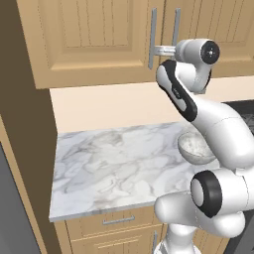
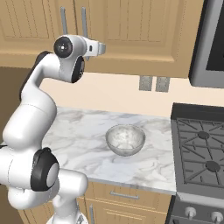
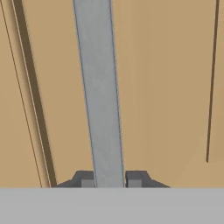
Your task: Open the cabinet. Pick the kiwi and peach from the cabinet and place them into the bowl. Then close the cabinet.
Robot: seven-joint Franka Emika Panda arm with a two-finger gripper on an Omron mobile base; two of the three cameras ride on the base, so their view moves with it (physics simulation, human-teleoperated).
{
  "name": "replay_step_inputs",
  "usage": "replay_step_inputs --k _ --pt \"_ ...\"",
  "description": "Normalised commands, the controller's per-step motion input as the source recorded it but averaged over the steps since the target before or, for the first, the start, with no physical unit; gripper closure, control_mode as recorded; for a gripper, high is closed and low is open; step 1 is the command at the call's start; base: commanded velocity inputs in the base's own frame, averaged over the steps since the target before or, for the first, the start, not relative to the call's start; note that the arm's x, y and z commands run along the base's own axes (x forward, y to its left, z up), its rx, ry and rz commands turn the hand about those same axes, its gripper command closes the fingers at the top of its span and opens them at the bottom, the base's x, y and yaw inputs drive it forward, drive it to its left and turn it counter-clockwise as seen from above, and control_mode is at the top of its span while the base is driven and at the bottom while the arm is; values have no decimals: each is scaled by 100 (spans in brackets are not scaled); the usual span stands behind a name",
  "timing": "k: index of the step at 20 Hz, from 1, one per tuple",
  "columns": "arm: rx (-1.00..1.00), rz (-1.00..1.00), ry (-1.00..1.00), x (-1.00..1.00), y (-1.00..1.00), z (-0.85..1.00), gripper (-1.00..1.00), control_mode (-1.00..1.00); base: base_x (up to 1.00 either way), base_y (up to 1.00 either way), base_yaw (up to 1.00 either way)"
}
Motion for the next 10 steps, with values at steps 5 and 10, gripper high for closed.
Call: replay_step_inputs --k 5,10 --pt "0 0 0 -7 0 0 100 -100 0 0 0" --pt "0 0 0 -30 0 0 100 -100 0 0 0"
